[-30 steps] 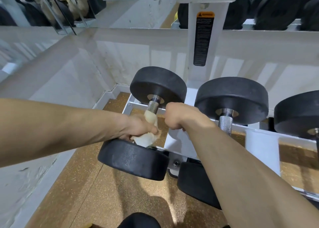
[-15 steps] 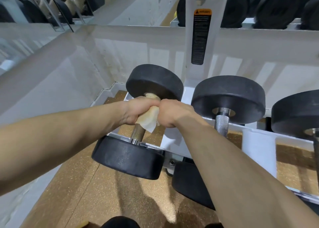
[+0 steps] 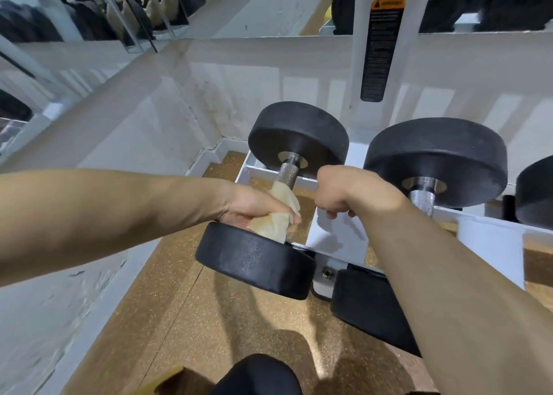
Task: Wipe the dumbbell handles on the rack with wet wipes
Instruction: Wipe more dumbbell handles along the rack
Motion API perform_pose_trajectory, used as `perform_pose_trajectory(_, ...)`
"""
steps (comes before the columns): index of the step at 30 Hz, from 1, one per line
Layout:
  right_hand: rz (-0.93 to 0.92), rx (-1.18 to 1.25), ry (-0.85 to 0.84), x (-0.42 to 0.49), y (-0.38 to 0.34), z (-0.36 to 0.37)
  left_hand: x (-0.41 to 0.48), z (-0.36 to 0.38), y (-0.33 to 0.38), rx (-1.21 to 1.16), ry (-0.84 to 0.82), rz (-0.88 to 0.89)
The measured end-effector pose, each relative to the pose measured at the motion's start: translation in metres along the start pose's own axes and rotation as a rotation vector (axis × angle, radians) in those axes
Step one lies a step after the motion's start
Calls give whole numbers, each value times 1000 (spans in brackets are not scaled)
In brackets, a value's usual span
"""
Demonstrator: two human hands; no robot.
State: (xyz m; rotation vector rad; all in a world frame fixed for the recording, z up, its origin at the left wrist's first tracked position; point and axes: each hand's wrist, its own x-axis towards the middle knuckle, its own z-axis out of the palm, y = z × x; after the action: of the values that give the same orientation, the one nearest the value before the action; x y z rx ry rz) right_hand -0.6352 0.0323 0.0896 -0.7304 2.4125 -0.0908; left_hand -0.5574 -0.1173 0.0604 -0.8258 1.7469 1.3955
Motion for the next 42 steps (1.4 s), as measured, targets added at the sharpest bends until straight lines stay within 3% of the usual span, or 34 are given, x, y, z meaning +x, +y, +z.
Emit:
perform_pose_trajectory(4, -3, -5, 18, -1, 1, 0, 2, 22, 7, 174, 386, 66)
perform_pose_trajectory(8, -23, -7, 46, -2, -1, 1, 12, 31, 27, 136, 552, 150)
perform_pose_trajectory(12, -37, -1, 72, -2, -1, 4, 21, 28, 51, 35, 606, 240)
perform_pose_trajectory(14, -46, 13, 71, -1, 0, 4, 24, 22, 51, -53, 541, 259)
perform_pose_trajectory(18, -55, 49, 87, -2, 0, 4, 23, 7, 37, -285, 76, 232)
perform_pose_trajectory(20, -55, 41, 96, -3, 3, 4, 24, 1, 30, -327, -76, 205)
perform_pose_trajectory(28, -27, 27, 110, -1, 6, 4, 13, -12, -4, -100, -186, -61)
perform_pose_trajectory(34, -22, 6, 101, -5, 4, 4, 9, 18, 5, 123, 355, 91)
perform_pose_trajectory(40, -29, -25, 102, -8, -2, 4, 20, 28, 28, 207, 610, 165)
perform_pose_trajectory(42, -33, -35, 109, -7, -2, 5, 28, 29, 38, 117, 654, 201)
